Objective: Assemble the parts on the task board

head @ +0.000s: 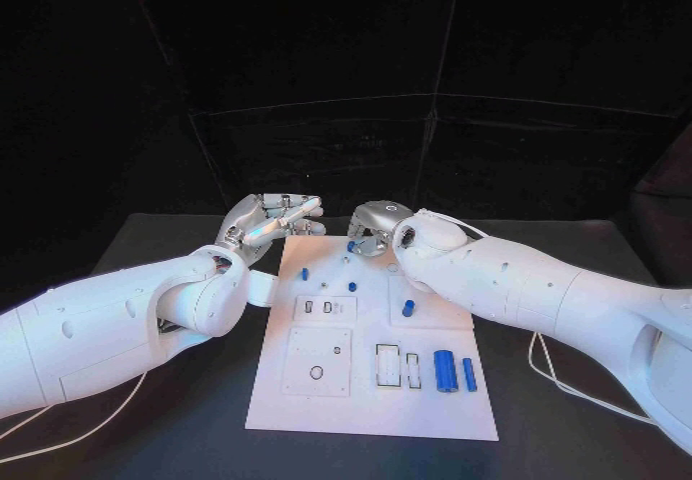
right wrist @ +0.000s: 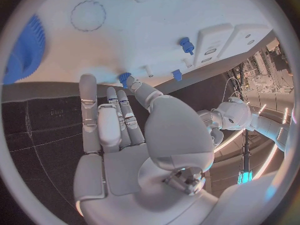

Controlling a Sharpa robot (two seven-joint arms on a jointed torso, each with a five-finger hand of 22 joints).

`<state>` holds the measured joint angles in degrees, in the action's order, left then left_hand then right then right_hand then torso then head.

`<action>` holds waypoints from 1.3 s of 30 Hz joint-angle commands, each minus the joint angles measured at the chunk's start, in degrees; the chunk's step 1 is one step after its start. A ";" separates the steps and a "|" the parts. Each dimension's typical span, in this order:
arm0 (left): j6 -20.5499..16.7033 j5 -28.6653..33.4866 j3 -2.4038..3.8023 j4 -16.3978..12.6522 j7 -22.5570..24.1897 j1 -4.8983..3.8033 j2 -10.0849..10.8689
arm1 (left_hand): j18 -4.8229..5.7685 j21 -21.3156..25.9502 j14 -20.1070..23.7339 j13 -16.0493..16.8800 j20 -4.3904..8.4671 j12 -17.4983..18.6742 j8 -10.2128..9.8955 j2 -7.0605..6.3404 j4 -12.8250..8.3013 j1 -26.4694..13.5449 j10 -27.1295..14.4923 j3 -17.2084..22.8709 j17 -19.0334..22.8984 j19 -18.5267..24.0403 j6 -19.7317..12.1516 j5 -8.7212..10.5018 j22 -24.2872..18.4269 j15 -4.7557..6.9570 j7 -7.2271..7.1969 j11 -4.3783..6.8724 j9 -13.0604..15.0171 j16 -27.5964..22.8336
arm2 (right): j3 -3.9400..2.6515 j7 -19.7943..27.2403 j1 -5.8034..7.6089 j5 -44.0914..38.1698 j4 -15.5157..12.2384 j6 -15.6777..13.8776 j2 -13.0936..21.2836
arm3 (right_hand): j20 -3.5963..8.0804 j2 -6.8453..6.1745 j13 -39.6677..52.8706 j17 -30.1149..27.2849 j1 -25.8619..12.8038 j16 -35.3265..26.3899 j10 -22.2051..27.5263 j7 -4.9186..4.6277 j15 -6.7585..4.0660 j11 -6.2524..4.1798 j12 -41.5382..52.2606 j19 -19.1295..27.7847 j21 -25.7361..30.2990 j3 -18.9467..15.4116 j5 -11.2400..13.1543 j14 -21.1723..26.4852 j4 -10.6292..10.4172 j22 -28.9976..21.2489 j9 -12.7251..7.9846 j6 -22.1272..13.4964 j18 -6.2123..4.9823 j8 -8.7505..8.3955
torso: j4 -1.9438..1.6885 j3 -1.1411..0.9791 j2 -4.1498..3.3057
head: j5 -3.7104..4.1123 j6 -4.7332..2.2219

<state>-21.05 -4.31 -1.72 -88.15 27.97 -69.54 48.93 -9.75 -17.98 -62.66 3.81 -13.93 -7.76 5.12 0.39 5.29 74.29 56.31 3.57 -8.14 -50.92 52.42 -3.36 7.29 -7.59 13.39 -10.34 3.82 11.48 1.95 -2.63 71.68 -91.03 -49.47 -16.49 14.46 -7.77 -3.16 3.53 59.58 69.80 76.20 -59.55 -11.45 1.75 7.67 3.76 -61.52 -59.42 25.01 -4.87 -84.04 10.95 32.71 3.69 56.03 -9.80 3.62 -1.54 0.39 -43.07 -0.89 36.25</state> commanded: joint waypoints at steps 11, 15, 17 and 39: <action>0.87 -0.25 0.06 -0.22 0.07 -0.19 0.62 | -0.74 0.17 -0.26 -0.09 0.04 0.29 -0.37 0.35 -0.42 -0.16 0.04 -0.05 -0.06 -0.49 0.55 -0.13 -0.06 0.01 0.57 -0.33 -0.04 -0.36 | -0.06 -1.04 1.16 3.66 -11.06 -5.77 9.18 | 0.40 -0.43 0.83 4.38 0.32 2.55 -5.94 0.78 -0.43 -1.46 3.89 -2.51 -2.68 -0.55 -2.84 -1.64 -1.72 4.06 0.31 0.95 -0.04 0.44 | 0.45 -0.11 0.13 | 0.03 -0.33; 0.94 -0.25 0.05 -0.37 0.01 -0.20 1.02 | -0.74 0.18 -0.25 -0.09 0.03 0.30 -0.38 0.35 -0.44 -0.15 0.04 -0.05 -0.06 -0.49 0.55 -0.13 -0.07 0.01 0.57 -0.33 -0.05 -0.38 | -0.93 -2.46 1.92 9.45 -16.67 -3.95 14.87 | 1.32 -2.96 2.64 7.01 -2.11 4.13 -12.62 1.59 -1.49 -2.82 7.73 -4.19 -4.50 -3.37 -4.20 -2.22 -3.54 6.71 -0.05 -1.23 0.43 -0.13 | 1.03 -0.17 0.31 | 0.01 -0.55; 1.05 -0.25 0.05 -0.41 0.00 -0.20 1.17 | -0.74 0.18 -0.25 -0.09 0.03 0.30 -0.38 0.35 -0.44 -0.15 0.04 -0.05 -0.06 -0.49 0.55 -0.13 -0.07 0.01 0.57 -0.33 -0.05 -0.38 | -1.35 -3.11 2.10 12.43 -19.04 -2.67 17.42 | 1.98 -4.97 5.10 7.91 -3.13 4.75 -15.84 2.13 -2.21 -3.56 11.29 -4.87 -5.15 -7.11 -6.45 -2.35 -4.96 7.57 0.06 -4.40 0.59 0.19 | 1.39 -0.24 0.35 | 0.05 -0.62; 1.64 -0.24 0.05 0.46 -0.20 -0.20 1.06 | -0.74 0.23 -0.23 -0.09 0.03 0.29 -0.38 0.44 -0.57 -0.10 0.09 -0.03 -0.09 -0.50 0.63 -0.14 -0.12 0.01 0.49 -0.29 -0.03 -0.47 | -2.16 -6.72 2.27 13.89 -17.52 8.80 20.77 | 1.56 -1.53 62.58 21.44 6.95 11.08 -16.58 1.53 -1.50 -2.93 67.80 -9.55 -11.37 -25.38 -7.90 -4.23 -14.93 16.57 0.49 -9.22 2.21 5.66 | 2.07 -0.50 0.42 | -0.04 -0.45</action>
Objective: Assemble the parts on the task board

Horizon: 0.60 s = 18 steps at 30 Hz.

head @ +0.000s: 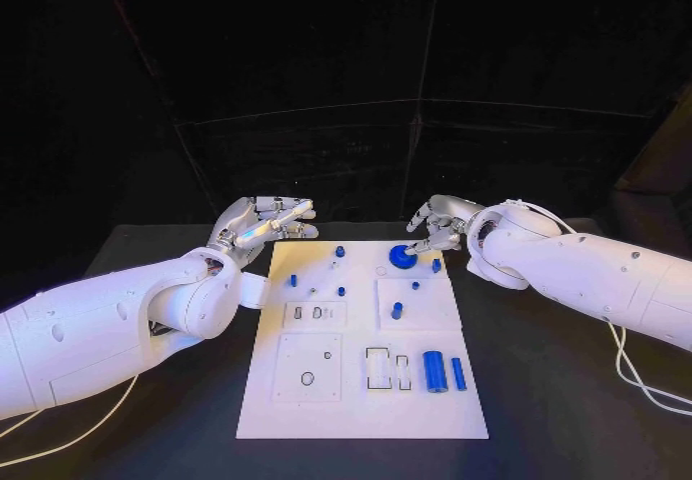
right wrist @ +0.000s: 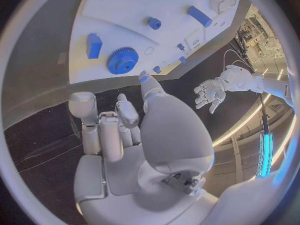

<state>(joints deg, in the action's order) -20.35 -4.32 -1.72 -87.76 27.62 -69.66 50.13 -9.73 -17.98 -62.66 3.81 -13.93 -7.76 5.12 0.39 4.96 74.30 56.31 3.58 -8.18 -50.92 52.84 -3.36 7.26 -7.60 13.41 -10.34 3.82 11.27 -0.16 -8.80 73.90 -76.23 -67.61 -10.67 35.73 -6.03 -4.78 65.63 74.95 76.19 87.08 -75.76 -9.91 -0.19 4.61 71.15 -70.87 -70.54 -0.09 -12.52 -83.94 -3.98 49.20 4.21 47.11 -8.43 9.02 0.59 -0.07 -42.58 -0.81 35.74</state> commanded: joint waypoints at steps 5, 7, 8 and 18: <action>1.03 -0.24 0.05 0.25 0.13 -0.08 -0.33 | -0.76 0.23 -0.23 -0.09 0.03 0.29 -0.39 0.44 -0.24 -0.10 0.09 -0.03 -0.05 -0.50 0.21 -0.14 -0.08 0.02 0.47 -0.29 -0.04 -0.26 | -0.03 -0.32 -0.14 -1.58 2.19 3.29 -1.74 | -0.25 0.57 2.81 6.42 1.11 0.34 -1.24 -0.06 0.52 0.21 2.44 -0.19 -0.39 -0.26 -0.47 -4.38 0.12 0.20 -0.04 -0.37 0.85 0.64 | -0.04 0.02 -0.01 | -0.24 0.11; 1.06 -0.24 0.05 0.29 0.12 -0.08 -0.39 | -0.76 0.23 -0.23 -0.09 0.03 0.29 -0.39 0.44 -0.24 -0.10 0.09 -0.03 -0.05 -0.50 0.21 -0.14 -0.08 0.02 0.47 -0.29 -0.04 -0.26 | -0.02 -0.31 -0.19 -1.99 2.71 3.53 -2.17 | -0.27 0.72 3.70 6.55 1.26 0.39 -1.67 -0.05 0.53 0.21 3.20 -0.27 -0.52 -0.24 -0.45 -4.41 0.20 0.39 -0.02 -0.27 0.89 0.81 | -0.06 0.03 -0.01 | -0.24 0.14; 1.09 -0.24 0.05 0.30 0.12 -0.08 -0.42 | -0.76 0.23 -0.23 -0.09 0.03 0.29 -0.39 0.44 -0.24 -0.10 0.09 -0.03 -0.05 -0.50 0.21 -0.14 -0.08 0.02 0.47 -0.29 -0.04 -0.26 | -0.02 -0.29 -0.25 -2.24 2.99 3.70 -2.42 | -0.28 0.82 4.22 6.66 1.33 0.43 -1.90 -0.03 0.54 0.21 3.65 -0.29 -0.58 -0.25 -0.43 -4.43 0.24 0.47 -0.01 -0.19 0.90 0.94 | -0.04 0.03 -0.01 | -0.22 0.18; 1.20 -0.24 0.05 0.56 0.04 -0.07 -0.69 | -0.76 0.25 -0.23 -0.09 0.04 0.28 -0.39 0.50 -0.32 -0.06 0.13 0.00 -0.07 -0.51 0.26 -0.14 -0.11 0.02 0.43 -0.27 -0.03 -0.30 | 0.01 -0.36 -1.06 -4.27 4.65 6.12 -4.18 | -0.28 1.29 6.70 6.97 1.80 0.55 -3.09 0.07 0.51 0.15 5.75 -0.34 -0.80 -0.23 -0.16 -4.47 0.66 0.70 0.04 0.38 0.93 1.58 | -0.01 -0.01 -0.04 | -0.37 0.46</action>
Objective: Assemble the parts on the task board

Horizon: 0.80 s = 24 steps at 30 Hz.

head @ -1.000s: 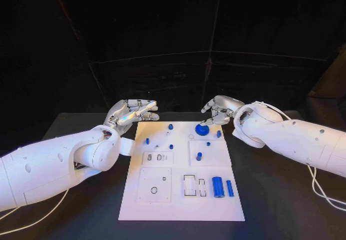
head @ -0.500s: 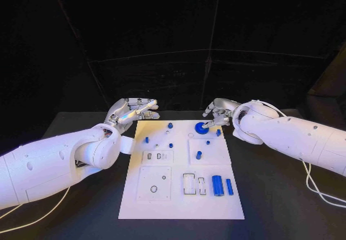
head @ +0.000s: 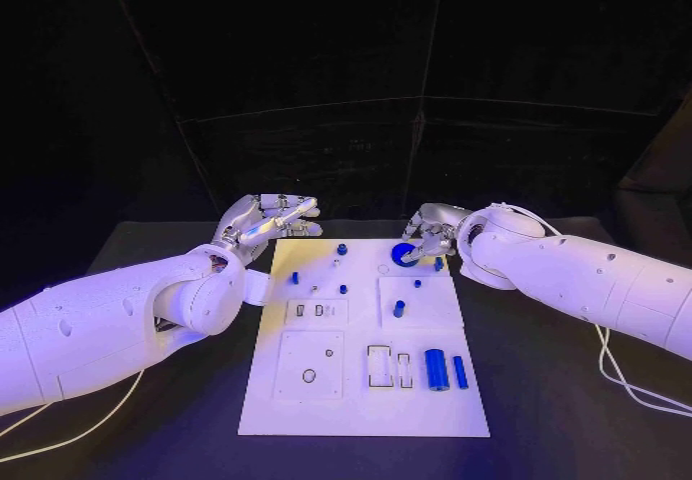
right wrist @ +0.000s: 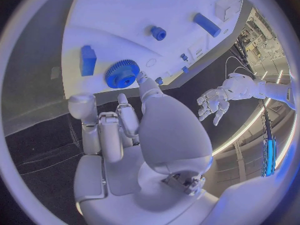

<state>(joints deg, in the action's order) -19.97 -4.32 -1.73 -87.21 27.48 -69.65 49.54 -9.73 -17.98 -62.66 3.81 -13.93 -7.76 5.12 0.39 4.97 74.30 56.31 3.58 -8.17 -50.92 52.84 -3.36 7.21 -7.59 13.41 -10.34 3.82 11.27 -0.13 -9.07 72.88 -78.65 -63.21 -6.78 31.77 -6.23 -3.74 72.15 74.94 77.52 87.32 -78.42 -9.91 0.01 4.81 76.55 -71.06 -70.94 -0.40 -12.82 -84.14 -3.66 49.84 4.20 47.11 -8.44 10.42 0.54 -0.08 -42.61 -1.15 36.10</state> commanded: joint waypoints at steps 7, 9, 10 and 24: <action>0.86 -0.23 0.05 0.18 0.17 -0.09 -0.19 | -0.76 0.25 -0.23 -0.09 0.04 0.28 -0.39 0.50 -0.32 -0.06 0.13 -0.01 -0.08 -0.51 0.26 -0.14 -0.06 0.02 0.44 -0.27 -0.03 -0.30 | -0.02 -0.08 -0.32 -2.12 0.97 2.68 -0.80 | -0.07 0.76 1.02 7.11 0.68 0.36 -0.82 0.14 0.27 -0.11 1.04 -0.15 -0.48 0.26 0.20 -4.28 0.53 0.15 0.08 0.76 0.95 0.50 | 0.06 -0.04 0.01 | -0.11 0.23; 0.86 -0.23 0.05 0.22 0.16 -0.09 -0.22 | -0.76 0.25 -0.23 -0.09 0.04 0.28 -0.39 0.50 -0.32 -0.06 0.13 -0.01 -0.08 -0.51 0.26 -0.14 -0.06 0.02 0.44 -0.27 -0.03 -0.30 | -0.02 -0.14 -0.39 -2.15 1.12 2.80 -0.98 | -0.06 0.95 1.27 7.18 0.76 0.39 -0.95 0.17 0.25 -0.13 1.26 -0.18 -0.55 0.35 0.30 -4.30 0.61 0.25 0.09 0.91 0.97 0.61 | 0.08 -0.05 0.01 | -0.16 0.26; 0.87 -0.23 0.05 0.23 0.16 -0.09 -0.23 | -0.76 0.25 -0.23 -0.09 0.04 0.28 -0.39 0.50 -0.32 -0.06 0.13 -0.01 -0.08 -0.51 0.26 -0.14 -0.06 0.02 0.44 -0.27 -0.03 -0.30 | -0.02 -0.20 -0.42 -2.16 1.19 2.78 -1.05 | -0.05 1.13 1.42 7.22 0.83 0.40 -1.00 0.19 0.24 -0.16 1.38 -0.19 -0.59 0.43 0.44 -4.30 0.69 0.29 0.09 1.02 0.97 0.69 | 0.10 -0.06 0.00 | -0.17 0.27; 0.90 -0.23 0.05 0.36 0.07 -0.08 -0.25 | -0.76 0.25 -0.23 -0.09 0.04 0.28 -0.39 0.50 -0.32 -0.06 0.13 -0.01 -0.08 -0.51 0.26 -0.14 -0.06 0.02 0.44 -0.27 -0.03 -0.30 | -0.02 0.08 -0.53 -2.19 1.59 1.94 -1.02 | 0.31 4.86 4.99 7.68 1.77 0.57 -3.10 0.78 -0.18 -0.69 4.15 -0.40 -1.14 3.42 4.38 -4.38 1.82 0.93 0.19 4.56 1.07 2.35 | 0.12 -0.12 0.00 | -0.20 0.46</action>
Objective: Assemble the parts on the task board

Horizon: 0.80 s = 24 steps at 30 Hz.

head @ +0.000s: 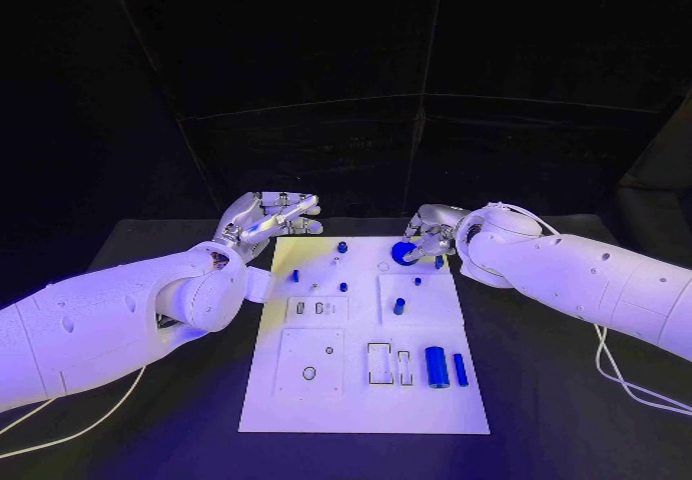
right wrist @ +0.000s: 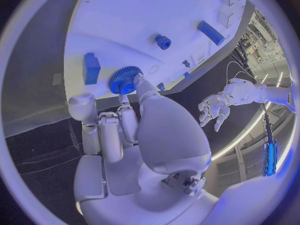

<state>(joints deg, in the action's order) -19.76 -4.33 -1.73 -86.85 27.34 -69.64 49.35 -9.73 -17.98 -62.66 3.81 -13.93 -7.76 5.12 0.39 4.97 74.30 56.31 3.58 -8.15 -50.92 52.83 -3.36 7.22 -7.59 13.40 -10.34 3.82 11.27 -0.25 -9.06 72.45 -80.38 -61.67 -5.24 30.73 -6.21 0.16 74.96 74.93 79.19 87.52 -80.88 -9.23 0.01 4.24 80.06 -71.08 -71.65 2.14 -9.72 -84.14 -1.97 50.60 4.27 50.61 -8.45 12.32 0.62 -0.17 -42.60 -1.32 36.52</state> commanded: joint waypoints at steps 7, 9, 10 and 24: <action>0.72 -0.23 0.05 0.08 0.12 -0.09 -0.07 | -0.77 0.30 -0.24 -0.09 0.04 0.29 -0.41 0.59 -0.47 0.00 0.17 0.03 -0.13 -0.52 0.32 -0.14 -0.12 0.04 0.41 -0.25 -0.03 -0.39 | 0.11 0.18 -0.10 -0.80 -0.01 -0.11 -0.06 | 0.87 2.91 3.60 7.94 1.66 0.43 -1.47 1.04 -0.89 -0.96 1.63 -0.52 -0.72 4.52 3.26 -4.43 1.93 0.55 0.09 4.12 1.13 1.22 | -0.02 -0.05 -0.03 | 0.05 0.14; 0.71 -0.23 0.05 0.10 0.10 -0.09 -0.07 | -0.77 0.31 -0.24 -0.09 0.05 0.29 -0.41 0.61 -0.48 0.01 0.17 0.04 -0.14 -0.53 0.33 -0.14 -0.12 0.04 0.41 -0.24 -0.03 -0.40 | 0.11 0.15 -0.10 -1.12 -0.03 -0.46 -0.06 | 0.97 3.03 3.71 8.05 1.84 0.45 -1.51 1.11 -0.97 -1.04 1.68 -0.56 -0.78 5.22 3.34 -4.45 2.33 0.65 0.02 4.38 1.16 1.17 | -0.02 -0.05 -0.03 | 0.05 0.14; 0.71 -0.23 0.05 0.11 0.09 -0.09 -0.06 | -0.77 0.32 -0.24 -0.09 0.05 0.29 -0.42 0.66 -0.53 0.04 0.17 0.06 -0.15 -0.53 0.34 -0.15 -0.14 0.04 0.41 -0.24 -0.03 -0.42 | 0.11 0.15 -0.10 -1.41 -0.08 -0.84 -0.06 | 1.02 3.05 3.78 8.10 1.87 0.47 -1.55 1.14 -1.01 -1.07 1.72 -0.60 -0.84 5.59 3.38 -4.46 2.54 0.75 -0.03 4.51 1.18 1.13 | -0.02 -0.05 -0.01 | 0.06 0.14; 0.84 -0.23 0.05 -0.05 -0.03 -0.09 0.10 | -0.77 0.35 -0.25 -0.09 0.05 0.30 -0.44 0.76 -0.64 0.12 0.19 0.13 -0.18 -0.55 0.37 -0.15 -0.17 0.05 0.39 -0.23 -0.03 -0.48 | 0.10 0.07 -0.32 -5.86 -9.08 -11.48 1.90 | 1.23 0.24 5.64 9.29 -2.64 0.82 -2.83 1.23 -1.14 -1.19 2.92 -1.52 -1.87 11.78 -5.36 -4.70 3.65 2.34 -0.43 5.84 1.49 -0.45 | 0.01 0.03 0.06 | 0.06 -0.02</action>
<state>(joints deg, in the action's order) -19.62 -4.33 -1.73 -86.76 27.13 -69.64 49.42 -9.73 -17.98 -62.66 3.81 -13.75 -7.76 4.90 0.66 4.65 74.57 56.31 3.58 -8.24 -51.11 52.83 -3.36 7.10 -7.59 13.40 -10.34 3.82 11.05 -0.10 -8.79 71.97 -83.63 -69.57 -11.80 32.56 -4.99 0.45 75.01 74.91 77.01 87.98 -83.23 -9.03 -0.64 3.07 82.78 -72.30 -73.21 13.00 -14.92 -83.94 2.25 52.89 1.58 53.64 -7.55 12.06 0.63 -0.22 -42.60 -1.32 36.62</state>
